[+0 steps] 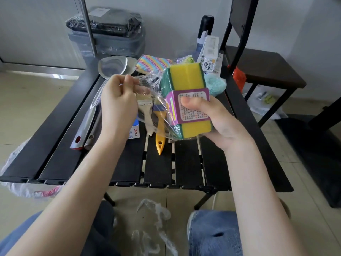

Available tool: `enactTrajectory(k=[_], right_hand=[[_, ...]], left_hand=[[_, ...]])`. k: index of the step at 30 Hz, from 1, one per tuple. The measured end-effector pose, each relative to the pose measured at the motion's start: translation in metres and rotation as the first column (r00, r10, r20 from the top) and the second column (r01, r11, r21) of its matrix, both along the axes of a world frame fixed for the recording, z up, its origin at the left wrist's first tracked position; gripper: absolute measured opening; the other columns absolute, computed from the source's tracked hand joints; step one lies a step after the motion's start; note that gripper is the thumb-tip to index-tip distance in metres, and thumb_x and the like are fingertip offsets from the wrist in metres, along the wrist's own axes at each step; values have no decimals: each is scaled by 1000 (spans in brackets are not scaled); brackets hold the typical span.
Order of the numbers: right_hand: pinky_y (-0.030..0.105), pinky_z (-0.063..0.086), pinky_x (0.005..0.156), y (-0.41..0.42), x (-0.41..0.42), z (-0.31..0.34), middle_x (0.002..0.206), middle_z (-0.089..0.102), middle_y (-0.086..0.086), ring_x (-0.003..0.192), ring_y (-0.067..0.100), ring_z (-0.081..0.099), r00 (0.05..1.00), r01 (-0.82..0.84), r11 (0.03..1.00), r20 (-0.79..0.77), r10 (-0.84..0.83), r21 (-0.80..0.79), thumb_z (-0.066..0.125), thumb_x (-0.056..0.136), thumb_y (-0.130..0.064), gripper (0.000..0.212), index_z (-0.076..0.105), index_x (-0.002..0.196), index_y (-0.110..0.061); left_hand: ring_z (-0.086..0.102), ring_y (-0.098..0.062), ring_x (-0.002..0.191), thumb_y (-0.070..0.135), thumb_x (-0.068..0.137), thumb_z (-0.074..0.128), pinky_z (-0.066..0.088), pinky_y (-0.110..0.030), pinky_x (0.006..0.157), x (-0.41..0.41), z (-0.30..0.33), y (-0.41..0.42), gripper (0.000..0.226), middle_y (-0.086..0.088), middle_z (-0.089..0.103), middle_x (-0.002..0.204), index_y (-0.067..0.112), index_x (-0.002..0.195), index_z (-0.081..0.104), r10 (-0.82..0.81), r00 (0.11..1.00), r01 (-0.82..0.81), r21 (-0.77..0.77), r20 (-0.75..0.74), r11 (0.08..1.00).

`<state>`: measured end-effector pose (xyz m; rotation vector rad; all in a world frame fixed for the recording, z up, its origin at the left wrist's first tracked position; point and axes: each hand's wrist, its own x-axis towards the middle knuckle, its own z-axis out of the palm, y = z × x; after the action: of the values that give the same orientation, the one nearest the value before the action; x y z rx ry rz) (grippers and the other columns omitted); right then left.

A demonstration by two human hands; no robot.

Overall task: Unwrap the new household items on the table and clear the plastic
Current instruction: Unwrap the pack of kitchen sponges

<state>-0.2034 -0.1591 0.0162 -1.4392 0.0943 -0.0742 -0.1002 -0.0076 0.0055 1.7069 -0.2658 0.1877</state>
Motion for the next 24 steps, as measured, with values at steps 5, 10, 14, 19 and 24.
enactTrajectory(k=[5,10,14,19,24], right_hand=[[21,55,65,0,3,4,93,74,-6,86,10,71,1000,28,994,-3,-29,-104,71,69,-27,43,62,111,-24],[15,52,66,5,10,-2,87,69,-14,78,-2,68,970,243,937,81,-230,-252,84,71,-18,44,54,98,-36],[16,50,75,10,15,-10,107,61,-14,94,1,62,883,468,785,169,-438,-406,84,69,-31,63,46,119,-35],[13,50,76,14,13,-13,122,53,-7,104,6,58,877,480,739,233,-420,-474,83,71,-29,69,42,127,-35],[27,55,87,4,4,-2,103,68,-11,94,3,66,955,295,885,151,-257,-360,82,73,-18,49,50,99,-44]], left_hand=[[40,-2,31,17,104,36,32,-14,33,-10,8,0,22,6,70,69,12,87,50,-145,981,112,-226,-133,968],[42,-4,31,16,104,38,32,-16,33,-13,6,-2,19,5,58,56,11,89,49,-133,988,144,-141,81,980],[44,-3,33,18,103,40,33,-14,37,-19,4,-7,16,3,54,53,7,102,51,-137,984,139,-15,111,990],[44,-2,32,43,93,55,38,-13,34,-10,6,0,35,-5,58,56,15,108,68,-233,966,254,255,-109,933],[41,-4,29,28,98,53,32,-15,34,-2,6,8,30,9,48,38,8,81,67,-116,993,115,75,3,991]])
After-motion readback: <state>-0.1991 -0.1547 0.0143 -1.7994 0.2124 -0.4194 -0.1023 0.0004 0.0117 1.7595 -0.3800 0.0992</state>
